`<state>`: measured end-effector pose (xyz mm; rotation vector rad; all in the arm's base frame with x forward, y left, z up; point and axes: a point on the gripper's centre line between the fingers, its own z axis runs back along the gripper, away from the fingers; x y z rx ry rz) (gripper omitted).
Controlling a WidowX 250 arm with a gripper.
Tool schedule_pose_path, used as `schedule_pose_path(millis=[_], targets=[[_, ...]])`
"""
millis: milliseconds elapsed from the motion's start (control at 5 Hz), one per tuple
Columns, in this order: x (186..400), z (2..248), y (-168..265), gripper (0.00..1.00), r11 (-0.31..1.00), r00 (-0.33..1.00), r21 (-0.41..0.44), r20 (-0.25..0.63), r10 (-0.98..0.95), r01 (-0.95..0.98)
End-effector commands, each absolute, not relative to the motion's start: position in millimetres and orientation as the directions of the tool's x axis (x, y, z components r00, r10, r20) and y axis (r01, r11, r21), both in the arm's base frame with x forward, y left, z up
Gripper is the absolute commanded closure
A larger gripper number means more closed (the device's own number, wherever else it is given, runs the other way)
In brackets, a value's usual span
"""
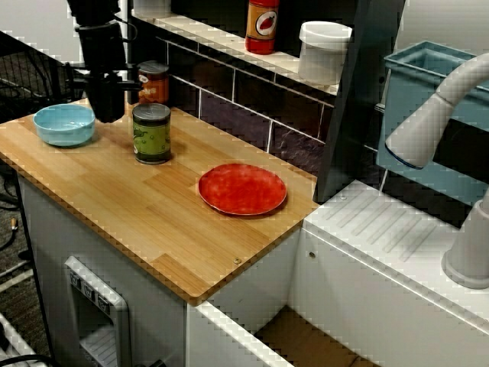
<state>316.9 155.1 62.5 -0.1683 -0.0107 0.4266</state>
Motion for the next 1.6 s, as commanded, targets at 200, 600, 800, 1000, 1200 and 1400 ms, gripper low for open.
schedule_pose_path(millis=[200, 600, 800, 1000, 1200, 1400], targets=[[355.6, 69.3, 168.1, 1.00, 0.864, 0.881, -0.189, -0.014, 0.472, -0.466], [349.9, 68.8, 143.6, 1.00, 0.860, 0.883, -0.209, -0.044, 0.468, -0.466], [345.9, 68.3, 130.5, 1.00, 0.850, 0.879, -0.229, -0.060, 0.474, -0.474], [342.0, 65.7, 115.5, 1.00, 0.842, 0.876, -0.245, -0.091, 0.474, -0.481], [333.5, 64.1, 98.6, 1.00, 0.846, 0.882, -0.251, -0.106, 0.459, -0.471], [324.5, 65.0, 85.9, 1.00, 0.850, 0.889, -0.262, -0.114, 0.444, -0.458]])
